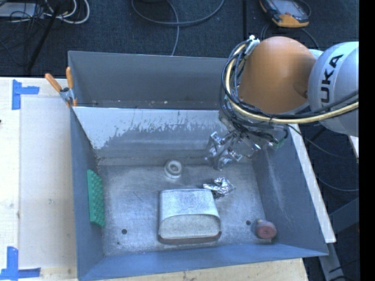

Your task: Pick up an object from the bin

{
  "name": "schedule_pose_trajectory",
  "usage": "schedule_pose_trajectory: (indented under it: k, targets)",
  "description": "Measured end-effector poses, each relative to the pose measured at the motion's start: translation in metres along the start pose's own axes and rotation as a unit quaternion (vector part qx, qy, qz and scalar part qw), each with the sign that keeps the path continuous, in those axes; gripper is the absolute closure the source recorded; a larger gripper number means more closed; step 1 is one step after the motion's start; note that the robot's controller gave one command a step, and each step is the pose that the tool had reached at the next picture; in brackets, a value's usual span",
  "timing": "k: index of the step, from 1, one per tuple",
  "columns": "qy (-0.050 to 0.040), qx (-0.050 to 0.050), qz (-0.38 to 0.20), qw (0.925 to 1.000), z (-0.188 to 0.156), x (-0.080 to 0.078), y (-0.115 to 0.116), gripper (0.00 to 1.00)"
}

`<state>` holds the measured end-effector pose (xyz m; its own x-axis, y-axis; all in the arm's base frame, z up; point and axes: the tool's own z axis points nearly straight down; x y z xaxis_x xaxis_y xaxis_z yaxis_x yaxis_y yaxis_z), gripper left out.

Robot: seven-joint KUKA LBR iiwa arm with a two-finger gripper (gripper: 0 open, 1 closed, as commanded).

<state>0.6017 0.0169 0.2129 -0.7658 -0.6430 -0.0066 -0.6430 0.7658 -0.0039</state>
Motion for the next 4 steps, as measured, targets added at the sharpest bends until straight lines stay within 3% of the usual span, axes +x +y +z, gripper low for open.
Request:
schedule_pose_trajectory:
  k: [1, 2, 3, 4]
  targets:
    - [0.0023, -0.002, 0.002, 1.0000, 0.004, 0.002, 0.000, 0.00]
    - [0.0049, -0.005, -0.067, 0.9977, 0.136, 0.003, -0.015, 0.00]
    - [0.0013, -0.001, -0.020, 0.9998, 0.137, 0.055, -0.032, 0.00]
    - [-0.0005, 0.000, -0.026, 0.9997, 0.139, 0.117, -0.041, 0.00]
